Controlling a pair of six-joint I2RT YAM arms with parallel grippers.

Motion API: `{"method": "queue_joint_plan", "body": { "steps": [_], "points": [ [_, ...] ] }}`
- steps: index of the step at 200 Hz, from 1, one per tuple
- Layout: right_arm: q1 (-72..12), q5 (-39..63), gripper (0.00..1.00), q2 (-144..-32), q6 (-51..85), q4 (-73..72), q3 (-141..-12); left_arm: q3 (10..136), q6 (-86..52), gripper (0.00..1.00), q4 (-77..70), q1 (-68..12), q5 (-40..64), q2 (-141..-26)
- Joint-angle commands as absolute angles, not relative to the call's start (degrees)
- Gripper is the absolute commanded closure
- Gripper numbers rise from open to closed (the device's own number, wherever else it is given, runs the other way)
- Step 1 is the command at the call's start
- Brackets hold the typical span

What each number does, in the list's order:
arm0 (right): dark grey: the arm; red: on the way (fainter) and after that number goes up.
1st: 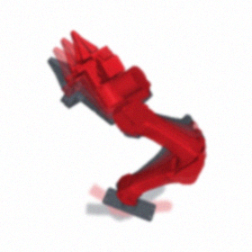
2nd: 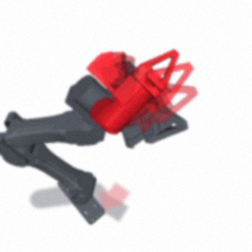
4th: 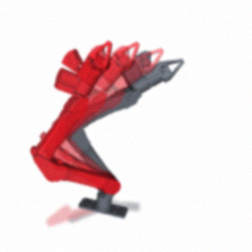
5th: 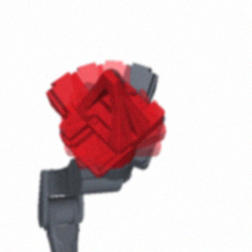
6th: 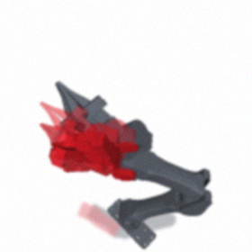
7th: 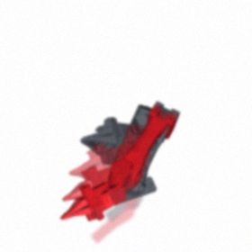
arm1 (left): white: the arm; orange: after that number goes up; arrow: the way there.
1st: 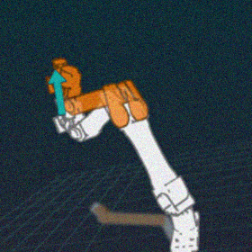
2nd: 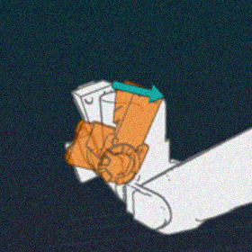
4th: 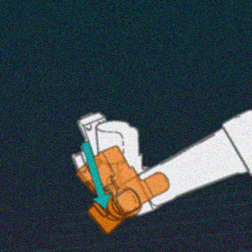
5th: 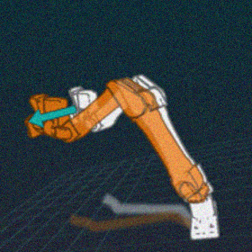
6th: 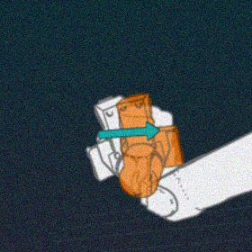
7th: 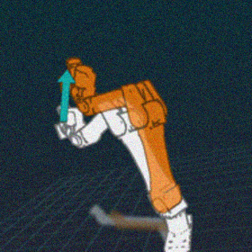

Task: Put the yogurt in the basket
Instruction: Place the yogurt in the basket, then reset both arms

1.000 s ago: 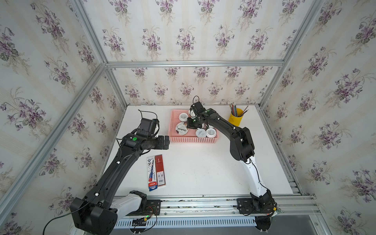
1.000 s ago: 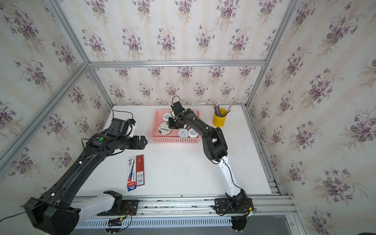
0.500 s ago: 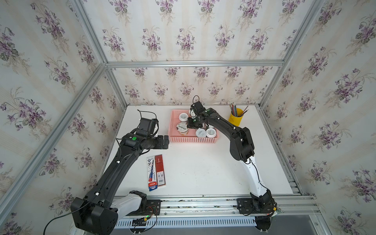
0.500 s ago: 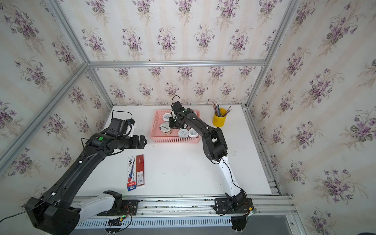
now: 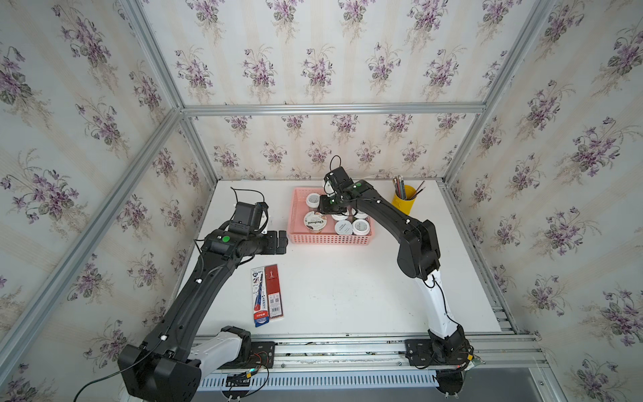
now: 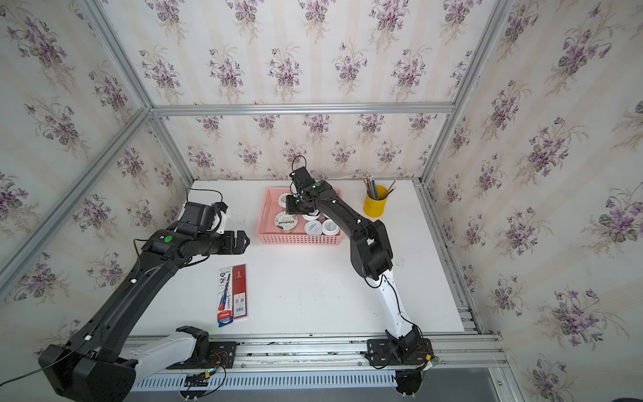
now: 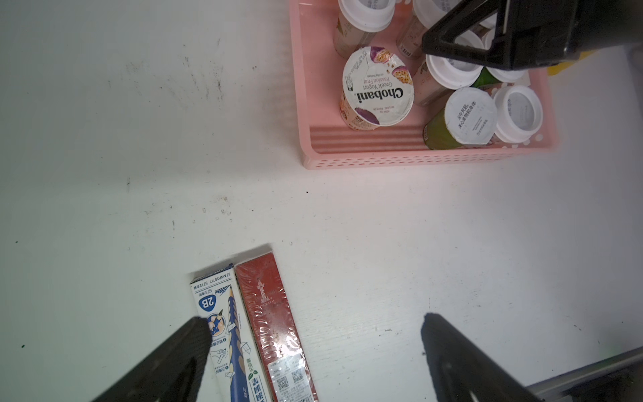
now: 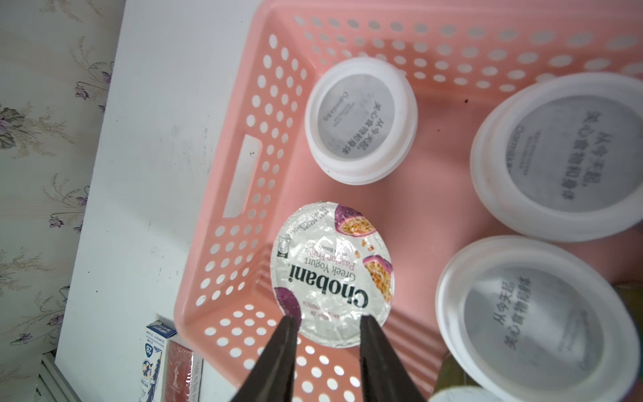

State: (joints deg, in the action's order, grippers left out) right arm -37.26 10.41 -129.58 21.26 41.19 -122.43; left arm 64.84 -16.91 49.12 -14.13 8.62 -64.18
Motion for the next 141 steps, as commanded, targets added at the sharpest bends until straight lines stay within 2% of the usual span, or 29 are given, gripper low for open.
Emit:
{"method": "queue_joint_plan", "body": {
  "steps": [1, 20, 49, 71, 83, 91, 116, 141],
  "points": [
    [-38.7, 3.7, 0.6, -122.5, 17.9, 35.7, -115.6, 63.8, -16.2, 0.01, 45.7, -14.1, 8.7, -61.9],
    [-39.6, -1.0, 0.56, -111.7, 16.1, 25.9, -101.5, 62.7, -18.0, 0.01, 44.3, -14.2, 5.3, -59.7],
    [-39.8, -8.8, 0.45, -94.3, 14.3, 11.9, -79.6, 60.5, -22.5, 0.01, 42.0, -14.2, -0.5, -56.6],
    [-39.1, -19.6, 0.21, -81.9, 17.4, 4.3, -66.3, 56.7, -19.7, 0.01, 35.4, -14.4, -2.4, -54.5],
    [-38.3, -23.9, 0.12, -74.5, 17.2, -2.7, -57.9, 54.1, -15.8, 0.01, 31.0, -14.7, 0.3, -54.5],
    [-38.2, -27.1, 0.01, -69.2, 16.1, -8.4, -52.2, 52.5, -14.5, 0.01, 28.7, -14.7, 2.2, -55.4],
    [-36.8, -28.5, 0.0, -59.1, 2.1, -22.4, -38.2, 48.4, -11.0, 0.01, 22.9, -14.6, 4.4, -60.4],
    [-34.2, -33.7, 0.0, -55.1, 0.8, -19.5, -37.9, 46.3, -11.5, 0.01, 18.1, -14.4, 0.7, -61.1]
  ]
}}
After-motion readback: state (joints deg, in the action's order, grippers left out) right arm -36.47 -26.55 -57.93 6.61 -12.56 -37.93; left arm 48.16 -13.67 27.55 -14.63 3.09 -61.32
